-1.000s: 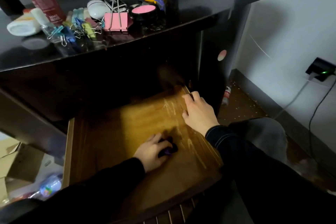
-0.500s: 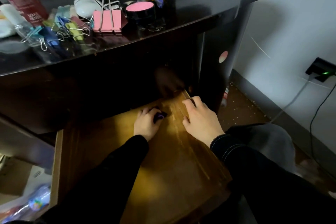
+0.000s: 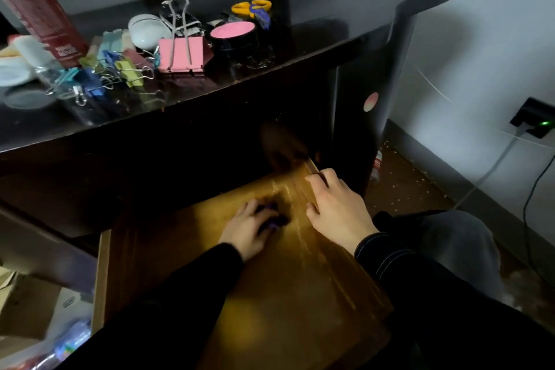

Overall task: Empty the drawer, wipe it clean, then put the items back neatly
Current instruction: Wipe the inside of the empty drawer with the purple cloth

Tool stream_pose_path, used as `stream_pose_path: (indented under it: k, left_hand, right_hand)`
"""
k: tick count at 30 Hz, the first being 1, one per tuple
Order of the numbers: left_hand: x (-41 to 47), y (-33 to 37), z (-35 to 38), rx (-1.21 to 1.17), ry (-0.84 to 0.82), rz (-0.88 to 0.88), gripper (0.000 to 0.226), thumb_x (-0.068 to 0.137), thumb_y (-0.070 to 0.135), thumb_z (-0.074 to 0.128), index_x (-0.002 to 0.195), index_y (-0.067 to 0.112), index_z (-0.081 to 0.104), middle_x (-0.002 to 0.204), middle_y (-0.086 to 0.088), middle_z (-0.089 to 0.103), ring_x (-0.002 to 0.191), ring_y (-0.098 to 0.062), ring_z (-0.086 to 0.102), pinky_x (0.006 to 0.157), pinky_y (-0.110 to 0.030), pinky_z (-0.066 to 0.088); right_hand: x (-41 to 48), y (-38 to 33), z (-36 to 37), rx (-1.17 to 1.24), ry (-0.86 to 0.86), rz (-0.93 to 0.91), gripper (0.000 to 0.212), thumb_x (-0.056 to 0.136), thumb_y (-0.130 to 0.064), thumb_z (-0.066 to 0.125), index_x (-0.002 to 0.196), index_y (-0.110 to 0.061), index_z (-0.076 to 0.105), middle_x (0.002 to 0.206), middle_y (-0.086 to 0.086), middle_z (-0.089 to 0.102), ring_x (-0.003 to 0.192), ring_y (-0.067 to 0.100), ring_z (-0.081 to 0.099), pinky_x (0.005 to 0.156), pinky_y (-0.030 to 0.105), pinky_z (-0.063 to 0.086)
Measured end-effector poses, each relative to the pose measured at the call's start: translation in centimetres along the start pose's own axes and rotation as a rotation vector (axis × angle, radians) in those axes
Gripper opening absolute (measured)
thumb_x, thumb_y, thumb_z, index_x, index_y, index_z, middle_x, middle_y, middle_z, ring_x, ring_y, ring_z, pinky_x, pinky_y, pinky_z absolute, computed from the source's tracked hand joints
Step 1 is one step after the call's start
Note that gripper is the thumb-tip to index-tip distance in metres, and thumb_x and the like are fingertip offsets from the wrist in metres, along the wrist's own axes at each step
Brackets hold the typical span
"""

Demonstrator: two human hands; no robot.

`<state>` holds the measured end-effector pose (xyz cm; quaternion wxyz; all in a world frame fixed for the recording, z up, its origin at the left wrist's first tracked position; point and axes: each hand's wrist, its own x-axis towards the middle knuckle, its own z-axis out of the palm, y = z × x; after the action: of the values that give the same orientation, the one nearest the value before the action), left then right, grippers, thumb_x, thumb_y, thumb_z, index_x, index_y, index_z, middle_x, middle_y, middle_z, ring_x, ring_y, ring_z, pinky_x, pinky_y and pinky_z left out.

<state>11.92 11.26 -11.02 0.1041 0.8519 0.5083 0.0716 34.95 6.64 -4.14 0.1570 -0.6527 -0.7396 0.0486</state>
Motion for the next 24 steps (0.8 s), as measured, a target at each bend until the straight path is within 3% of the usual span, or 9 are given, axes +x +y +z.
stream_pose_path:
  k: [7, 10, 14, 18, 24]
  left_hand:
    - [7.0, -1.2, 0.3, -0.134, 0.099, -0.238, 0.036, 0.096, 0.024, 0.056, 0.131, 0.027, 0.058, 0.125, -0.004, 0.065, 0.112, -0.027, 0.061, 0.087, -0.030, 0.049]
    - [5.1, -0.1, 0.7, -0.064, 0.140, -0.188, 0.035, 0.090, 0.023, 0.059, 0.125, 0.026, 0.062, 0.125, -0.003, 0.061, 0.112, -0.030, 0.056, 0.092, -0.035, 0.047]
    - [-1.0, 2.6, 1.5, -0.011, 0.022, -0.047, 0.042, 0.086, 0.028, 0.058, 0.128, 0.028, 0.058, 0.121, 0.001, 0.049, 0.108, -0.025, 0.045, 0.089, -0.035, 0.046]
    - [-5.2, 3.3, 2.0, 0.019, -0.049, 0.081, 0.044, 0.089, 0.032, 0.052, 0.132, 0.033, 0.054, 0.125, 0.004, 0.048, 0.109, -0.024, 0.044, 0.092, -0.039, 0.046]
    - [2.2, 1.3, 0.6, 0.008, 0.033, -0.035, 0.037, 0.096, 0.028, 0.055, 0.132, 0.032, 0.057, 0.132, 0.003, 0.052, 0.113, -0.024, 0.046, 0.095, -0.035, 0.041]
  right_hand:
    - [0.1, -0.1, 0.0, -0.006, 0.018, 0.008, 0.045, 0.096, -0.033, 0.055, 0.137, -0.019, 0.044, 0.135, 0.003, 0.040, 0.103, 0.021, 0.057, 0.068, 0.029, 0.055]
    - [0.1, -0.1, -0.1, -0.010, 0.013, 0.008, 0.046, 0.095, -0.035, 0.055, 0.137, -0.019, 0.044, 0.135, 0.004, 0.040, 0.102, 0.022, 0.058, 0.067, 0.028, 0.053]
    - [-0.1, -0.3, -0.6, 0.009, 0.002, 0.004, 0.046, 0.096, -0.037, 0.054, 0.137, -0.019, 0.042, 0.136, 0.005, 0.039, 0.103, 0.024, 0.057, 0.070, 0.033, 0.056]
    - [-0.1, -0.4, -0.8, 0.020, 0.000, 0.001, 0.045, 0.097, -0.038, 0.054, 0.136, -0.018, 0.043, 0.134, 0.005, 0.039, 0.103, 0.024, 0.057, 0.069, 0.032, 0.055]
    - [0.0, 0.1, -0.1, 0.020, 0.021, 0.002, 0.043, 0.097, -0.039, 0.054, 0.134, -0.020, 0.043, 0.132, 0.005, 0.040, 0.102, 0.024, 0.058, 0.067, 0.029, 0.054]
